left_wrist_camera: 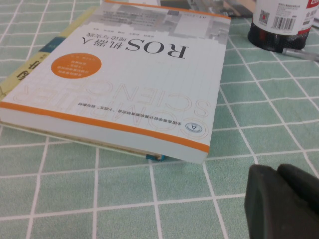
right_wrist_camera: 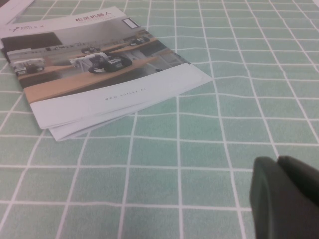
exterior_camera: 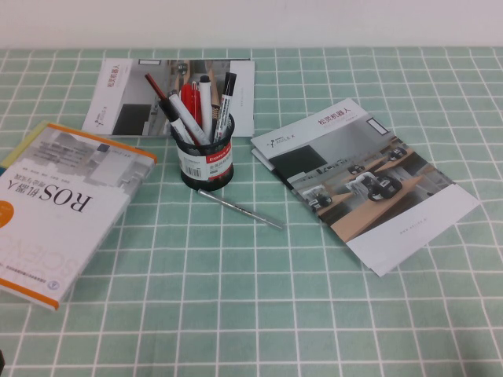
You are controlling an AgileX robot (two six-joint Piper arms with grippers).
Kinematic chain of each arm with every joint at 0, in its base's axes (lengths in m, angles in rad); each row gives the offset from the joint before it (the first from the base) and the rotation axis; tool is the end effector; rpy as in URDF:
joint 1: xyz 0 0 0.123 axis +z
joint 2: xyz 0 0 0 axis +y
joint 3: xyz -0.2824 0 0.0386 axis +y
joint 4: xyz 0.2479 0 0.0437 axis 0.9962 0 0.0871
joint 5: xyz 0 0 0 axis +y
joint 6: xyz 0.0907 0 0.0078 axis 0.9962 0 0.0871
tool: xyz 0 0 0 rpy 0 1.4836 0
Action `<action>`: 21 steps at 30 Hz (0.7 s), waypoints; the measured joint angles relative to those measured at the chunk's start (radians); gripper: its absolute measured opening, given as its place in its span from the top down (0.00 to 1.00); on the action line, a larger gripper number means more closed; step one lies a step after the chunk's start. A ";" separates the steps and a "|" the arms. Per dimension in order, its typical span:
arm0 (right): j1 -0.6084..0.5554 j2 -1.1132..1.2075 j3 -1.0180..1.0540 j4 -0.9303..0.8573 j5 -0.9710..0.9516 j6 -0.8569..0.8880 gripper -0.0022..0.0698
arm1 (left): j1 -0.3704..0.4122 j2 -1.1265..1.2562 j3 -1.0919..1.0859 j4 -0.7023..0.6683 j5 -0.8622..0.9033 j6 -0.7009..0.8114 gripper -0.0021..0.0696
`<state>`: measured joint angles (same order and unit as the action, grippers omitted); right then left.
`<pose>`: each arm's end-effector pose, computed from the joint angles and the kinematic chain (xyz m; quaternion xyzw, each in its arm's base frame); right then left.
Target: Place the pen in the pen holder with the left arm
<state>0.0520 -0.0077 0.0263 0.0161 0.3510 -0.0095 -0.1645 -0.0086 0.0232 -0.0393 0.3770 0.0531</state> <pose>0.0533 0.0033 0.1730 -0.0202 0.7993 0.0195 0.6003 0.0517 -0.0099 0.1719 0.0771 0.8024 -0.0496 0.5898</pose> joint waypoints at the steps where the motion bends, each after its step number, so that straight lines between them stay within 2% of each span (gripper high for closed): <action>1: 0.000 0.000 0.000 0.000 0.000 0.000 1.00 | 0.000 0.000 0.000 0.000 0.000 0.000 0.97; 16: 0.000 0.000 0.000 0.000 0.000 0.000 1.00 | 0.000 0.000 0.002 -0.002 -0.031 -0.002 0.97; 18: 0.000 0.000 0.000 0.000 0.000 0.000 1.00 | 0.000 0.000 0.004 -0.044 -0.056 -0.023 0.97; 21: 0.000 0.000 0.000 0.000 0.000 0.000 1.00 | 0.000 0.000 0.004 -0.180 -0.131 -0.114 0.97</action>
<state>0.0520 -0.0077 0.0263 0.0161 0.3510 -0.0095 -0.1645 -0.0086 0.0270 -0.2192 0.2464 -0.0612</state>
